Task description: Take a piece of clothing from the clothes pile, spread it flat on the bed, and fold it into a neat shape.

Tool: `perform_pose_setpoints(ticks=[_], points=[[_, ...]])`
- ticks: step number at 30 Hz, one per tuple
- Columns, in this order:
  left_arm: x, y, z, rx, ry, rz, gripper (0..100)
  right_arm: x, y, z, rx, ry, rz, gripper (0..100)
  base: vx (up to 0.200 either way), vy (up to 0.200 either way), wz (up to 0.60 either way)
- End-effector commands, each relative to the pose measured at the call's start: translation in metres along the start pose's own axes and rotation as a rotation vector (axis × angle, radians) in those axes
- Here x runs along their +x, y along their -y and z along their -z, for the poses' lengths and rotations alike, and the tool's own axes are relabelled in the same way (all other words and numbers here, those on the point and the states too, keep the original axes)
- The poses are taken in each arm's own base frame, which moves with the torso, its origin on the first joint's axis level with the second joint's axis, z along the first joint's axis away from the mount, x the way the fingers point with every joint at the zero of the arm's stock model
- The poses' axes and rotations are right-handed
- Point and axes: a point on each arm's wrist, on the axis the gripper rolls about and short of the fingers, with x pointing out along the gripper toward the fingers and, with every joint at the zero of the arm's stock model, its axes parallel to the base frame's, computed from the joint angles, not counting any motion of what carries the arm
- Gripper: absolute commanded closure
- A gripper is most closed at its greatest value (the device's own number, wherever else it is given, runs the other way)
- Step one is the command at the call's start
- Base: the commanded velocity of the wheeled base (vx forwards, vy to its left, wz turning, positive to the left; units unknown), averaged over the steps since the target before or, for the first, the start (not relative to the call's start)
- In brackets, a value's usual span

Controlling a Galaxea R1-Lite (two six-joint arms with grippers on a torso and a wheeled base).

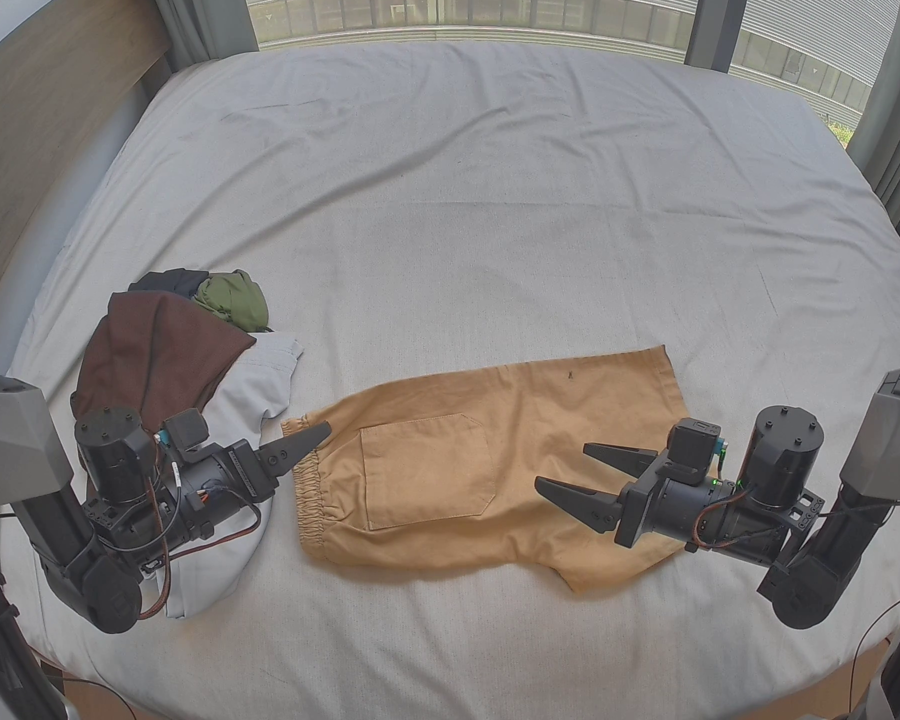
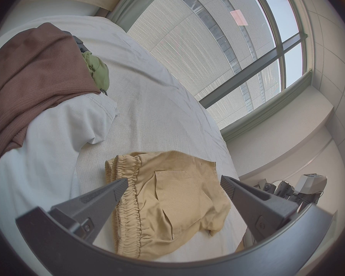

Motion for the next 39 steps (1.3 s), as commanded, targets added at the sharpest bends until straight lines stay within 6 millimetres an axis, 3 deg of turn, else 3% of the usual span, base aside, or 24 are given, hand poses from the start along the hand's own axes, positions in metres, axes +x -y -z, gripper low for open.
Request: perform_pose_setpoints(ticks=[1,14,26,31,39], points=[[0.013,-0.007,0.005,-0.005,-0.014,-0.008,0,0.0,0.001,0.001,0.001,-0.002,0.0,0,0.0,0.0,0.0],[0.043,-0.033,0.021,-0.022,-0.017,-0.092,0,0.0,0.0,0.0,-0.003,0.001,-0.004,0,0.0,0.0,0.0],[0.046,-0.037,0.026,-0.026,-0.027,-0.101,0,0.001,-0.002,0.001,-0.002,-0.004,-0.01,0,0.0,0.0,0.0],[0.045,-0.034,0.021,-0.022,-0.009,-0.096,0,0.001,-0.001,0.001,-0.003,-0.002,-0.009,0,0.0,0.0,0.0],[0.023,-0.01,0.002,-0.065,0.039,-0.048,0,0.0,0.0,0.001,-0.001,-0.005,-0.004,0,0.0,0.0,0.0]])
